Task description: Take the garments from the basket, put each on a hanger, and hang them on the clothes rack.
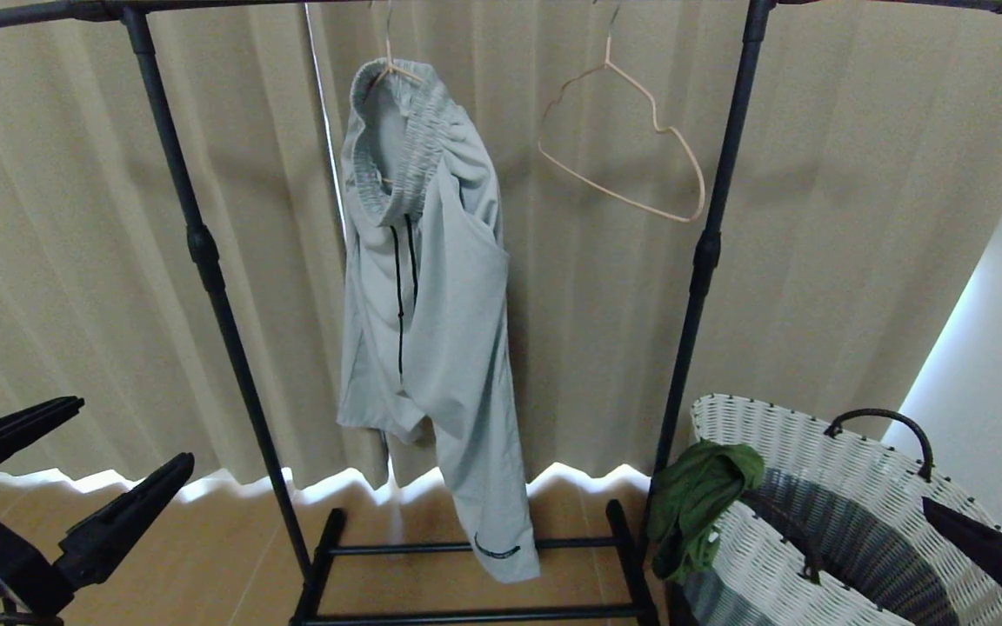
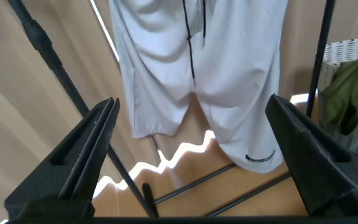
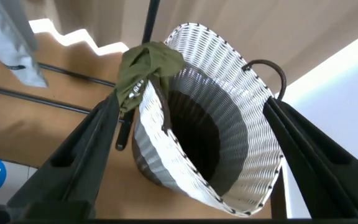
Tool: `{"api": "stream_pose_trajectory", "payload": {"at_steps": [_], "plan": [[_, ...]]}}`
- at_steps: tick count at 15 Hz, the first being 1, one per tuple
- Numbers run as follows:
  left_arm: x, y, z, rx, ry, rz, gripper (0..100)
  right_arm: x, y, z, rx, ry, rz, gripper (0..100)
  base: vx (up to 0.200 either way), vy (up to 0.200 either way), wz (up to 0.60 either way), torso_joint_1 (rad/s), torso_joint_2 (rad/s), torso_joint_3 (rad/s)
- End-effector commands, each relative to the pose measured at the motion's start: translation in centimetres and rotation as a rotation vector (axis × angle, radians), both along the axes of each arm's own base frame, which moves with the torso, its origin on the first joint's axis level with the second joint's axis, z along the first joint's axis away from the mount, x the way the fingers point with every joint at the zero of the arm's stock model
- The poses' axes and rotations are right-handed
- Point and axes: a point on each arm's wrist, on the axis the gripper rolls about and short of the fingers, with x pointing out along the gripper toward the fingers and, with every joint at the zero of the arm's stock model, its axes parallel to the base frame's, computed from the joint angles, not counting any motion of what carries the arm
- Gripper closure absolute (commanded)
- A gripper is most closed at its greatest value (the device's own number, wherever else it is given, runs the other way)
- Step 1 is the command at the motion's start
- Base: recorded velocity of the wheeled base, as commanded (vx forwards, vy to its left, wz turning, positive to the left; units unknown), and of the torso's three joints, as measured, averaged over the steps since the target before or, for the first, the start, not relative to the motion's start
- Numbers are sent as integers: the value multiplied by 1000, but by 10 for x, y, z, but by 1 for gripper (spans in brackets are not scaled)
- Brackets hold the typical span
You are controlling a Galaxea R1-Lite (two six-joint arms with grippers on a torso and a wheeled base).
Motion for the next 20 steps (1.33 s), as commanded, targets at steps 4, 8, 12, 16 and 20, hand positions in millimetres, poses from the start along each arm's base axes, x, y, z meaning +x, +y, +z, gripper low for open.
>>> {"api": "stream_pose_trajectory", "payload": {"at_steps": [4, 8, 12, 16, 20], "plan": [[5, 0, 0, -3, 18, 8, 0, 0, 0, 0, -4, -1, 1, 0, 0, 0, 0, 0, 0, 0], [4, 0, -1, -5, 20, 6, 0, -2, 0, 1, -4, -9, 0, 0, 200, 0, 0, 0, 2, 2], [3, 0, -2, 2, 18, 2, 0, -1, 0, -1, -8, 2, 0, 0, 150, 0, 0, 5, 3, 3], [-2, 0, -1, 3, -4, -2, 0, 6, 1, -20, -71, 104, 26, 0, 0, 0, 0, 0, 0, 0], [-2, 0, 0, 2, -9, -2, 0, 24, 4, -43, -174, 265, 85, 0, 0, 0, 0, 0, 0, 0]]}}
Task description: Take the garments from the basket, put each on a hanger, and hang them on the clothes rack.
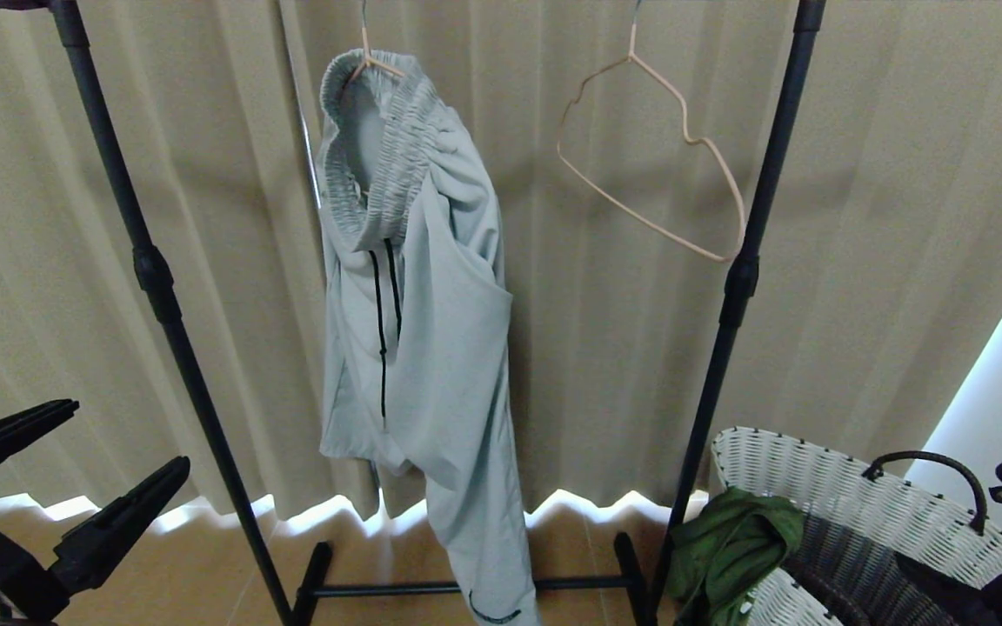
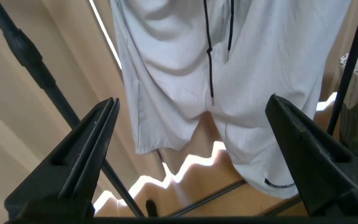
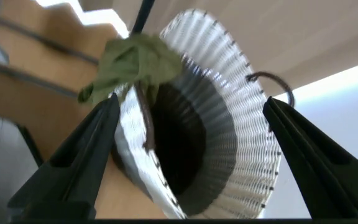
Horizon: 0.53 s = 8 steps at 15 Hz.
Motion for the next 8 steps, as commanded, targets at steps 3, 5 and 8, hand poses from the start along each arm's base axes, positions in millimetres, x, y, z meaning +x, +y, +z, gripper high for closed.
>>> {"api": "stream_pose_trajectory", "payload": {"at_steps": [3, 5, 8], "plan": [[0, 0, 2, 0, -7, 1, 0, 46, 10, -36, -52, 214, 13, 0, 0, 0, 0, 0, 0, 0], [0, 0, 1, 3, -5, 0, 0, 65, 15, -48, -86, 251, 36, 0, 0, 0, 0, 0, 0, 0], [-1, 0, 2, 2, -12, 0, 0, 87, 18, -64, -136, 278, 68, 0, 0, 0, 0, 0, 0, 0]]}}
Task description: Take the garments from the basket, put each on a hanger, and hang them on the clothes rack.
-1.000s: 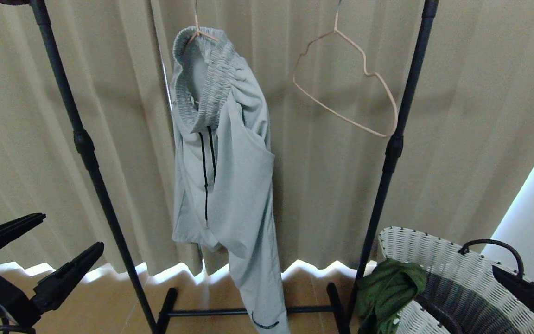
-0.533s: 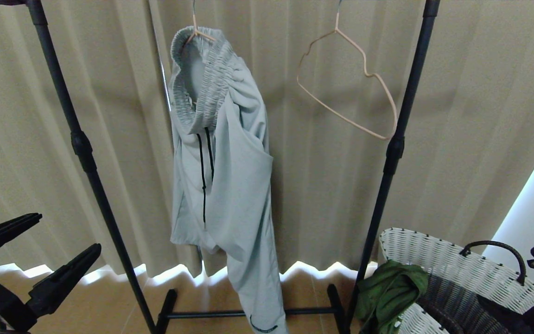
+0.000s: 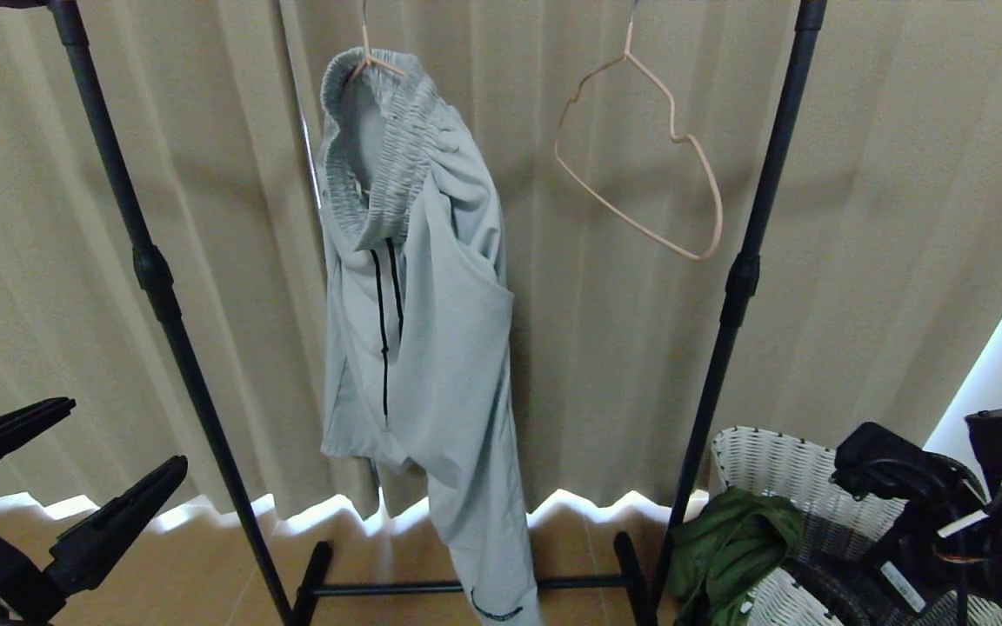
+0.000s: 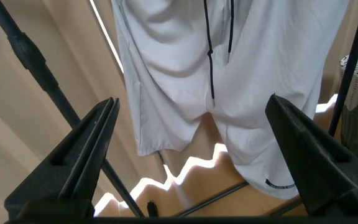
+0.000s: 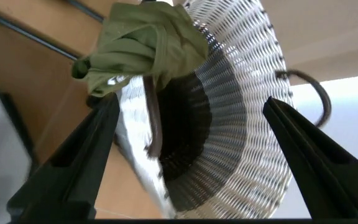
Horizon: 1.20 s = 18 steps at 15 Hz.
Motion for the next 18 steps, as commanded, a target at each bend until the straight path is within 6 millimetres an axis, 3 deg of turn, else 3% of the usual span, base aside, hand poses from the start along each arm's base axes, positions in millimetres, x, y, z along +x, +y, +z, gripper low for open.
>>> {"api": "stream_pose_trajectory", "payload": {"at_steps": [1, 2, 9, 15, 16, 18], "plan": [[-1, 0, 1, 0, -5, 0, 0, 16, 3, -21, -28, 95, 7, 0, 0, 0, 0, 0, 0, 0], [-2, 0, 2, 0, -14, 0, 0, 35, 6, -33, -40, 130, 0, 0, 0, 0, 0, 0, 0, 0], [-2, 0, 2, 0, -14, 0, 0, 87, 3, -76, -100, 170, -92, 0, 0, 0, 0, 0, 0, 0], [-2, 0, 1, 0, -11, 0, 0, 103, -4, -82, -99, 130, -135, 0, 0, 0, 0, 0, 0, 0], [-2, 0, 1, 0, -12, 0, 0, 105, -3, -84, -96, 118, -136, 100, 0, 0, 0, 0, 0, 0], [-2, 0, 1, 0, -12, 0, 0, 105, -3, -83, -94, 106, -136, 100, 0, 0, 0, 0, 0, 0]]}}
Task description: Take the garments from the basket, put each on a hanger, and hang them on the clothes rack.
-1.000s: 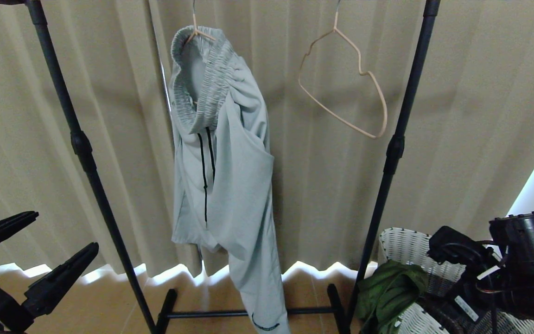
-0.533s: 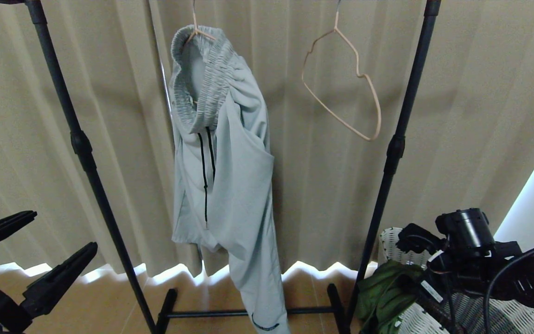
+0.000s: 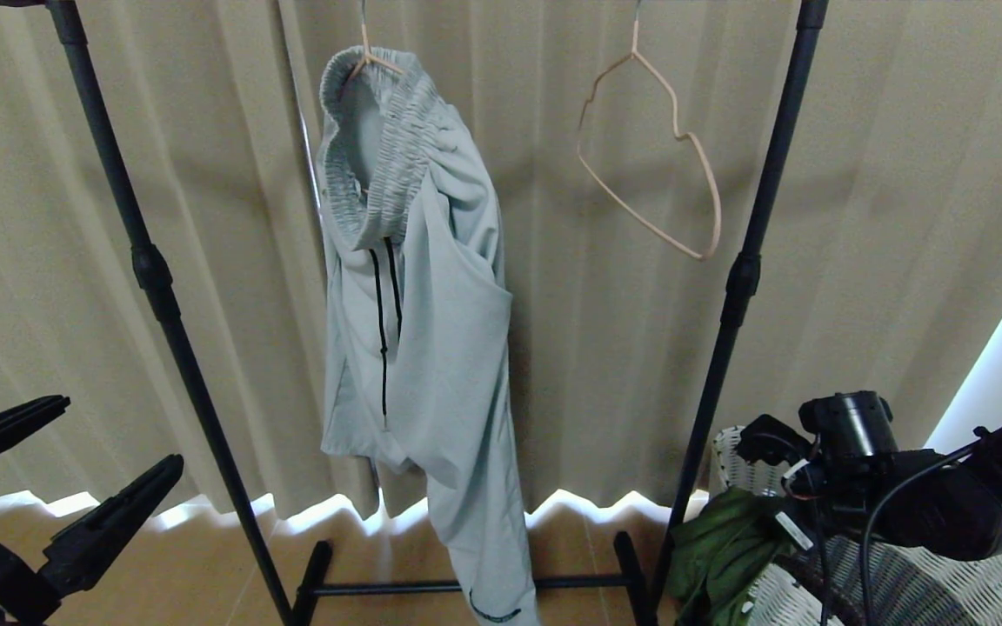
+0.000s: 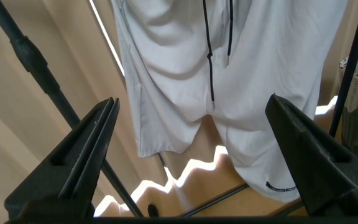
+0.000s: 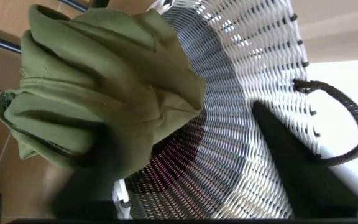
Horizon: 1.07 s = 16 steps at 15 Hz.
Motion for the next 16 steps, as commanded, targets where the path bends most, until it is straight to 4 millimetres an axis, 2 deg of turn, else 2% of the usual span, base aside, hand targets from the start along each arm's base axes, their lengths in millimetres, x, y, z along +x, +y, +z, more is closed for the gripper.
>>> {"api": "stream_pose_trajectory", "payload": {"at_steps": [1, 2, 3, 5, 8, 10, 12, 15, 16], "plan": [[0, 0, 0, 1, -1, 0, 0, -2, 0, 4, 3, -14, 1, 100, 0, 0, 0, 0, 0, 0], [0, 0, 0, 1, -1, 0, 0, -2, 0, 4, 3, -14, 1, 100, 0, 0, 0, 0, 0, 0], [0, 0, -1, 1, 0, 0, 0, -12, 0, 24, 9, -65, 6, 100, 0, 0, 0, 0, 0, 0], [0, 0, -1, 1, 0, 0, 0, -26, 2, 48, 23, -144, 23, 100, 0, 0, 0, 0, 0, 0], [-1, 0, -3, 2, 11, 0, 0, -43, 6, 97, 64, -335, 48, 100, 0, 0, 0, 0, 0, 0], [-2, -1, -6, 4, 20, -11, 0, -54, 20, 118, 126, -429, 87, 100, 0, 0, 0, 0, 0, 0], [-3, -1, -6, 4, 15, -16, 0, -60, 30, 140, 184, -507, 114, 100, 0, 0, 0, 0, 0, 0], [-6, -1, -2, -1, -10, -16, 0, -63, 35, 178, 228, -647, 138, 100, 0, 0, 0, 0, 0, 0], [-7, -1, -2, -1, -13, -16, 0, -64, 36, 182, 233, -660, 144, 100, 0, 0, 0, 0, 0, 0]]}}
